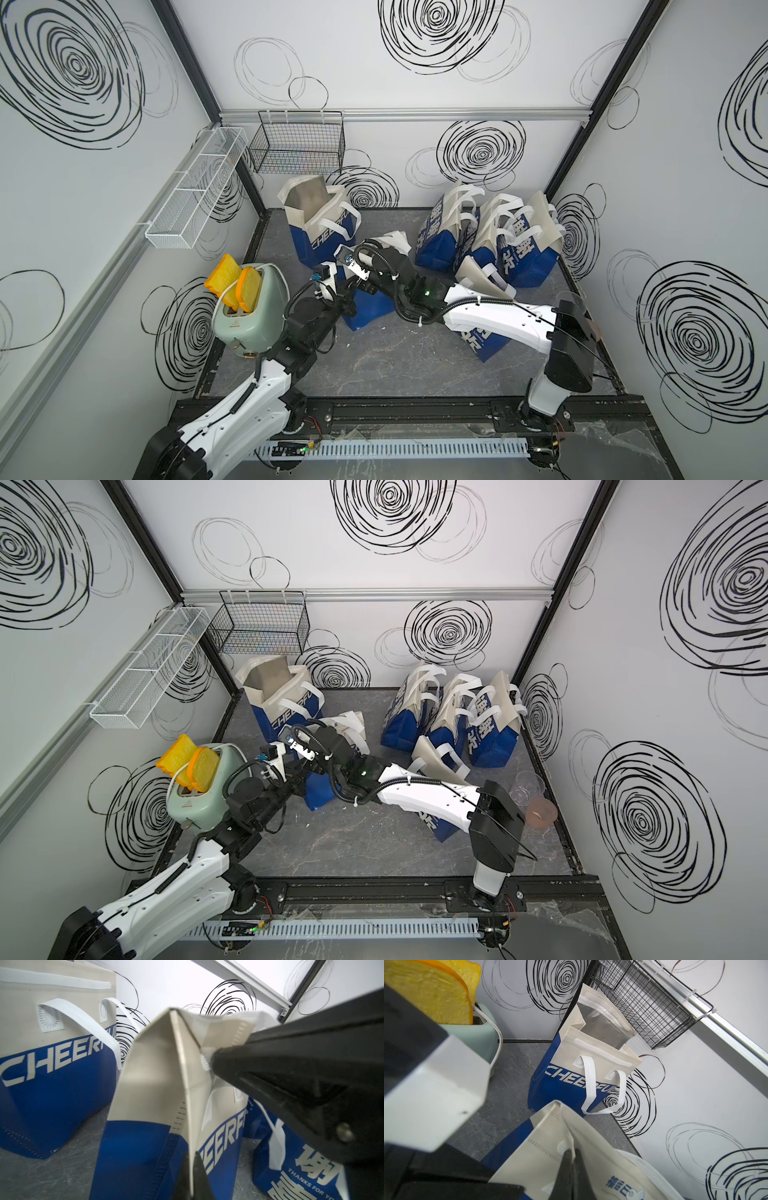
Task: Open the takeout bag
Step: Open the takeout bag at the center of the board.
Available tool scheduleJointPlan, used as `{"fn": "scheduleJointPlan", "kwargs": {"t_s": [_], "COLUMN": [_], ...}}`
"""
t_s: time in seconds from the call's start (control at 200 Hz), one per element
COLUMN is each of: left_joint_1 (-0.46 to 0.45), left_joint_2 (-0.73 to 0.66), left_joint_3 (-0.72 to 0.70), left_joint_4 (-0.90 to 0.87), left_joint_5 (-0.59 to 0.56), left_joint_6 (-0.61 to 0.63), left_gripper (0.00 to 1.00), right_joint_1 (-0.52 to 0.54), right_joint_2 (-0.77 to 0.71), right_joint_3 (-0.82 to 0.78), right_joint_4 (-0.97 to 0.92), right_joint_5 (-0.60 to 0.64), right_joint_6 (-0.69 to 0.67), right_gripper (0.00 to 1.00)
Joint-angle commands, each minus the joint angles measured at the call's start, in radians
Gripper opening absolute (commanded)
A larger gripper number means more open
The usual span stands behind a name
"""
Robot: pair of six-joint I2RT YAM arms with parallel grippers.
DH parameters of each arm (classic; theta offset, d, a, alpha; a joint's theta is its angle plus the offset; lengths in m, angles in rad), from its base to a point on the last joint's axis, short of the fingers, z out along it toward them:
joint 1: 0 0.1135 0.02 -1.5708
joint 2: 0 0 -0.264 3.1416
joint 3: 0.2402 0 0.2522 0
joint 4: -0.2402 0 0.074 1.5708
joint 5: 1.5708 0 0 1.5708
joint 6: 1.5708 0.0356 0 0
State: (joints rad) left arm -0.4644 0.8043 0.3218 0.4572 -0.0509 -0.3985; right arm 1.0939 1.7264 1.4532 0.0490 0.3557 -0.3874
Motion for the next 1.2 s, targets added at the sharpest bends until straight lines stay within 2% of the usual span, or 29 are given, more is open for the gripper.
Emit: {"fn": "scheduleJointPlan", "kwargs": {"t_s": [0.0, 0.31, 0.615, 0.735, 0.835, 0.93, 1.01, 1.096, 1.136, 1.196], "left_joint_1": [0.006, -0.001, -0.003, -0.003, -0.003, -0.003, -0.002, -0.002, -0.001, -0.001], "left_joint_2": [0.029, 0.129, 0.177, 0.175, 0.157, 0.138, 0.125, 0.11, 0.106, 0.101], "left_joint_3": [-0.027, -0.049, -0.055, -0.053, -0.053, -0.05, -0.041, -0.029, -0.022, -0.011], "left_joint_4": [-0.15, -0.184, -0.164, -0.152, -0.142, -0.137, -0.145, -0.15, -0.151, -0.157], "left_joint_5": [-0.102, -0.215, -0.246, -0.234, -0.227, -0.222, -0.221, -0.22, -0.219, -0.219], "left_joint_6": [-0.023, -0.085, -0.076, -0.073, -0.071, -0.068, -0.069, -0.072, -0.074, -0.074], "left_gripper": [0.0, 0.0, 0.0, 0.0, 0.0, 0.0, 0.0, 0.0, 0.0, 0.0], "right_joint_1": [-0.075, -0.078, -0.079, -0.076, -0.072, -0.053, -0.041, -0.026, -0.019, -0.012], "right_joint_2": [-0.06, -0.023, 0.02, 0.025, 0.0, -0.025, -0.041, -0.065, -0.083, -0.115], "right_joint_3": [0.068, 0.16, 0.272, 0.272, 0.224, 0.152, 0.117, 0.068, 0.038, -0.015], "right_joint_4": [0.004, 0.049, 0.058, 0.041, -0.001, -0.022, -0.056, -0.071, -0.062, -0.033], "right_joint_5": [0.106, 0.159, 0.155, 0.132, 0.064, 0.055, 0.068, 0.091, 0.107, 0.122], "right_joint_6": [0.025, -0.093, -0.192, -0.235, -0.216, -0.202, -0.156, -0.11, -0.095, -0.071], "right_gripper": [0.0, 0.0, 0.0, 0.0, 0.0, 0.0, 0.27, 0.43, 0.48, 0.49]}}
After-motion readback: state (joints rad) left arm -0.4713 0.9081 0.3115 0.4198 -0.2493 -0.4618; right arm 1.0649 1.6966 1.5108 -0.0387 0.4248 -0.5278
